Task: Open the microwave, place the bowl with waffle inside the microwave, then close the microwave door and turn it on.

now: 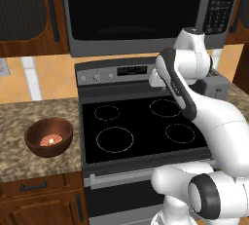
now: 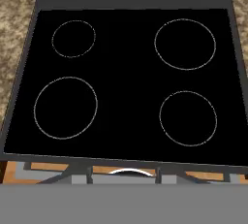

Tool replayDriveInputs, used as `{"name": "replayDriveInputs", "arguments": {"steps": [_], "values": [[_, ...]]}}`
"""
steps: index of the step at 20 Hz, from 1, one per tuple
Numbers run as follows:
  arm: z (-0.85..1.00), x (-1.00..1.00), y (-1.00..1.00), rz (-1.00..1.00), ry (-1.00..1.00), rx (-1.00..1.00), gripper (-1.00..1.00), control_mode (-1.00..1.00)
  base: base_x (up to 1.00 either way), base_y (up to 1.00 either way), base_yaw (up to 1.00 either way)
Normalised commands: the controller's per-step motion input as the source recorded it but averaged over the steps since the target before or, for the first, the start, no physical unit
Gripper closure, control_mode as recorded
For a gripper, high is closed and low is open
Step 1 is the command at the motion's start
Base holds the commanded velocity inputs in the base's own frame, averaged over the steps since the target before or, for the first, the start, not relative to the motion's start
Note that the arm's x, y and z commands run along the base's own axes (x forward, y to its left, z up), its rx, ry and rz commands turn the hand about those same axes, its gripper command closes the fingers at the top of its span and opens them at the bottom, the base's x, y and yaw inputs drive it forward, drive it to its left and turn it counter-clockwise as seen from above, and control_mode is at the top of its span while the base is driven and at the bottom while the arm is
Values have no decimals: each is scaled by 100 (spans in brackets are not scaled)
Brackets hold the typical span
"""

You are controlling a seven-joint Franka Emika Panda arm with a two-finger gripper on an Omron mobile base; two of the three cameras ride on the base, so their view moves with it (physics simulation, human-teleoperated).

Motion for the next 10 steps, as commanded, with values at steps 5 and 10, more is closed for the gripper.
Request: {"name": "replayDriveInputs", "arguments": {"steps": [5, 10], "values": [[4, -42, -7, 0, -14, 1, -100, -100, 0, 0, 0], [34, -65, -7, 0, -30, 0, -100, -100, 0, 0, 0]]}}
